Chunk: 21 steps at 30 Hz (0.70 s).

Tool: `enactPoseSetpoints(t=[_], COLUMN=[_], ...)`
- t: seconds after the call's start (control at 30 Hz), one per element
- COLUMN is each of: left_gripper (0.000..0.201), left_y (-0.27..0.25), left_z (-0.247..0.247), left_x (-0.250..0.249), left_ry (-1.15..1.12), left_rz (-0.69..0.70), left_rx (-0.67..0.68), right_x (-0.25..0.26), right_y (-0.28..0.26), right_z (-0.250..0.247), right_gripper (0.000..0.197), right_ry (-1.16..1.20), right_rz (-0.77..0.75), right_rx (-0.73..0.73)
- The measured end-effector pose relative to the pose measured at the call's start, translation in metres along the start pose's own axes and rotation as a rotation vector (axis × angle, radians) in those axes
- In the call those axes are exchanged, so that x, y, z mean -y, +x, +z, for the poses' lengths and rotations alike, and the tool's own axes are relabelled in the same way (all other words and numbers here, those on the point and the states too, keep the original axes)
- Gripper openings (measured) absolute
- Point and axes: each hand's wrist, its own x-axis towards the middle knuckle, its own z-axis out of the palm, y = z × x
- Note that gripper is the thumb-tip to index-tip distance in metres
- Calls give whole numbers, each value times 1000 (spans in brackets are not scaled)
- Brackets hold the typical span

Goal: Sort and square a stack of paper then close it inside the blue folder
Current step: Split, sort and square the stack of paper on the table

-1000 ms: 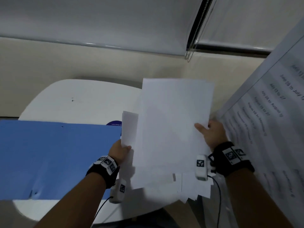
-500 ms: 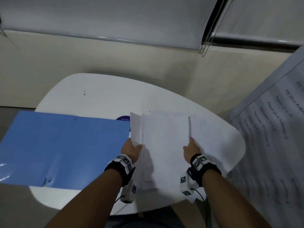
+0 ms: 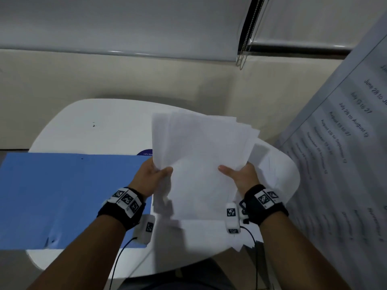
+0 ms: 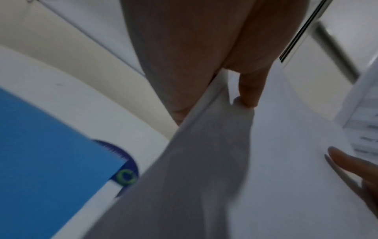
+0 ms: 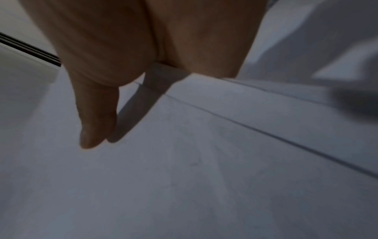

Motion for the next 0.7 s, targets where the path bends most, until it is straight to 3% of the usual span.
enactPoseSetpoints(t=[0.13, 0.2, 0.37, 0.53, 0.63, 0.7], left_gripper=[28, 27, 50, 51, 48, 48], left_y=[5, 5, 7, 9, 7, 5], left_z=[12, 19, 30, 39, 34, 31], left_x=[-30, -34, -25, -30, -34, -40], left_ry=[-39, -26, -75, -168, -202, -225], left_rz=[129, 167, 138, 138, 144, 176], left_rx=[-50, -80, -81, -129, -156, -161], right_x=[40, 47, 42, 53, 54, 59], right_y=[-11, -15, -15, -21, -24, -25], right_z=[4, 3, 7, 11, 5, 3], right_gripper=[38, 33, 43, 40, 70, 70], right_ry=[67, 59, 15, 41, 68, 63], right_rz=[-172, -218, -234, -262, -300, -320], right_rx=[-33, -38, -60, -122, -112, -115])
